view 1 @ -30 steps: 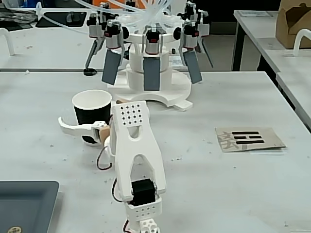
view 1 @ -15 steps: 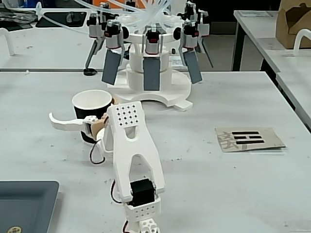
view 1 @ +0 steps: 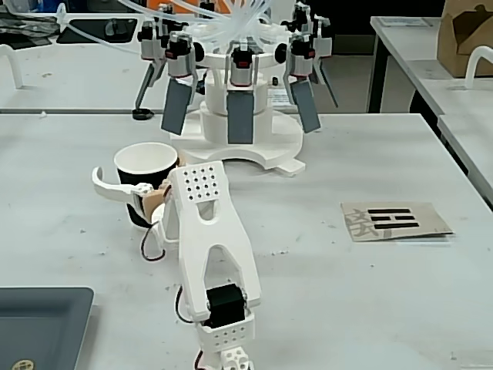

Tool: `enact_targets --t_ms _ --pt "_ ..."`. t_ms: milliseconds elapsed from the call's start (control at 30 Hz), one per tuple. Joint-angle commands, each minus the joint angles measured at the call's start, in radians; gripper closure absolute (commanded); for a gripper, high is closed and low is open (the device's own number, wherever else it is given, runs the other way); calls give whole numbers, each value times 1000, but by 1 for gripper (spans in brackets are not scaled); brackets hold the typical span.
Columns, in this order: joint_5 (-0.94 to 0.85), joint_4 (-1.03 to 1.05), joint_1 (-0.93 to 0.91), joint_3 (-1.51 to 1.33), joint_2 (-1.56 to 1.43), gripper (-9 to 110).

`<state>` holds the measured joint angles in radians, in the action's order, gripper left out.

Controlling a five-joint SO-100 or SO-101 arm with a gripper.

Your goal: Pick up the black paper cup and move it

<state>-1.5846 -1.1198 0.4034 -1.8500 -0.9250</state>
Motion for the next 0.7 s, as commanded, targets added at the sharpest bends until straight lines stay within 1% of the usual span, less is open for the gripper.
enact_targets --t_ms 0,200,467,667 --pt "5 2 8 41 -9 71" --pt "6 2 8 40 -3 79" --pt "9 2 8 40 -3 85" --pt "11 6 8 40 -6 92"
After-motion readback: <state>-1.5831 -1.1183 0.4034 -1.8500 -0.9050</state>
